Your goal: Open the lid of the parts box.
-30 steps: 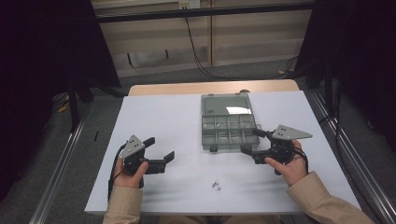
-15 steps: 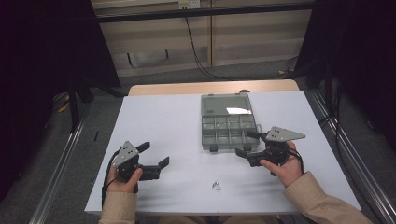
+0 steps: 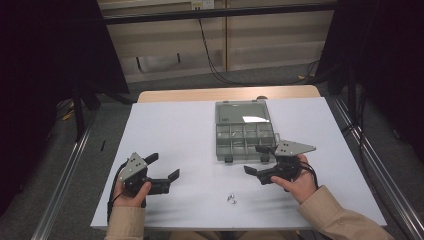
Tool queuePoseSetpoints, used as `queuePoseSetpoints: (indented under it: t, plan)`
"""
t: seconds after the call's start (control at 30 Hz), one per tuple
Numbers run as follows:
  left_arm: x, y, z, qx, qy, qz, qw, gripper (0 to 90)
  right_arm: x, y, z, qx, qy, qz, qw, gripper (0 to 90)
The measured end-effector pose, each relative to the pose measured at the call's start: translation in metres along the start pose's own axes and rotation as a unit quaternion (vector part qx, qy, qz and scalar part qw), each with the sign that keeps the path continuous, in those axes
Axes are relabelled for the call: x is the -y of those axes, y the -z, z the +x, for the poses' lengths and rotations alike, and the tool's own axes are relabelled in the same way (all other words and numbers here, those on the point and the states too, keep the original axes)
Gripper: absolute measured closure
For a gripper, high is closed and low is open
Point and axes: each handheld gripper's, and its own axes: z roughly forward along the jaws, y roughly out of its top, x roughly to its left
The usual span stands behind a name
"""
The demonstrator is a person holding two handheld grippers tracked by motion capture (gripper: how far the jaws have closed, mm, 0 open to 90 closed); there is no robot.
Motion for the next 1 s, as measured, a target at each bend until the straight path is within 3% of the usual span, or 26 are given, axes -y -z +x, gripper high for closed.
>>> queuePoseSetpoints:
  t: [0.47, 1.0]
  plan:
    - [0.001, -0.001, 0.000, 0.004, 0.000, -0.003, 1.0000, 3.7, 0.002, -0.011, 0.011, -0.026, 0.008, 0.020, 0.9994, 14.0]
    - [0.004, 0.005, 0.003, -0.011, 0.001, -0.002, 0.9999, 3.8, 0.005, -0.022, 0.020, -0.054, 0.008, 0.036, 0.9978, 14.1]
